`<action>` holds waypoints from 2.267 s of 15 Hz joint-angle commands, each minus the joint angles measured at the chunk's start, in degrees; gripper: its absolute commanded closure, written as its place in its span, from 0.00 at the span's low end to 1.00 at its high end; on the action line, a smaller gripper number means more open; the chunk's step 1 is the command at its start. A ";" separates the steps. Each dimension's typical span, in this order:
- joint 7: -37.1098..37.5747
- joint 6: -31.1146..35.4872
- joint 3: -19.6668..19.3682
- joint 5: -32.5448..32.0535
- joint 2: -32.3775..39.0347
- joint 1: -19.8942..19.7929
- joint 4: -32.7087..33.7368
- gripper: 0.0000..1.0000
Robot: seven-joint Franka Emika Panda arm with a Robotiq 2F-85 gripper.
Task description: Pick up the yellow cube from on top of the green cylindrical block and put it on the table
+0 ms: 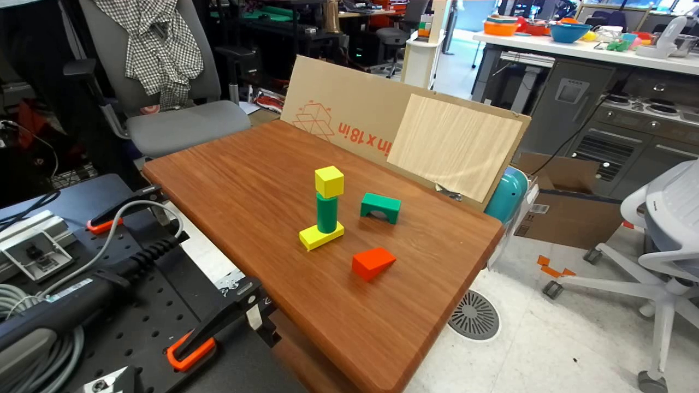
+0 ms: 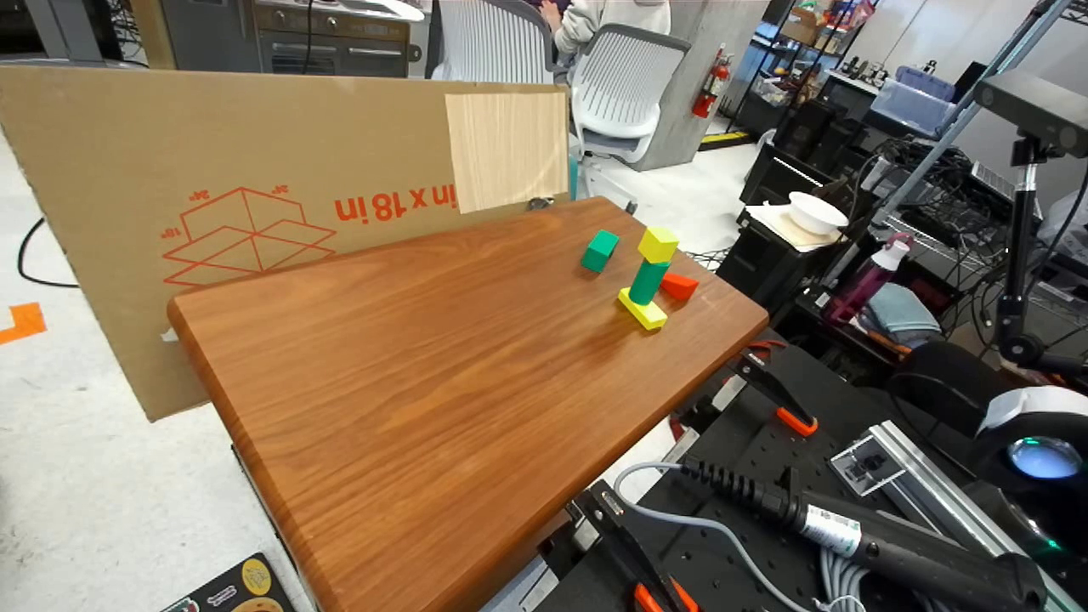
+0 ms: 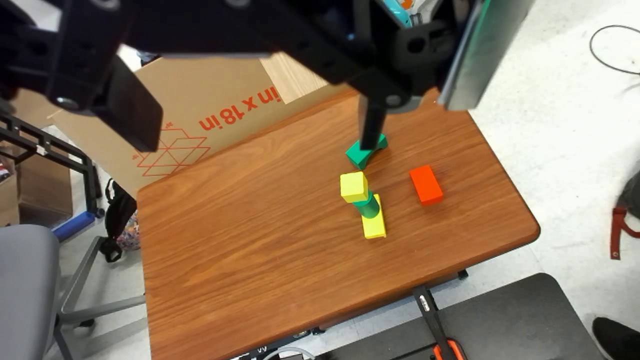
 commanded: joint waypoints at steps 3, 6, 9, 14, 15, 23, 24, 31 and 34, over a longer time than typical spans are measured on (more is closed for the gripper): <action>0.17 0.19 1.70 0.35 1.13 -1.76 0.39 0.00; 0.61 3.76 2.53 -0.44 5.50 -1.71 0.90 0.00; 0.71 8.97 3.36 -3.18 13.86 -1.70 2.79 0.00; 5.88 15.09 5.20 -6.99 27.44 -1.40 6.80 0.00; 6.99 15.43 5.48 -7.49 29.86 -1.27 8.02 0.00; 10.51 13.57 7.17 -7.44 45.55 -0.48 18.78 0.00; 10.98 13.54 7.31 -7.97 46.56 -0.16 19.31 0.00; 12.42 14.28 8.86 -9.16 48.54 1.56 19.08 0.00; 12.61 12.93 9.05 -8.74 48.88 1.69 19.00 0.00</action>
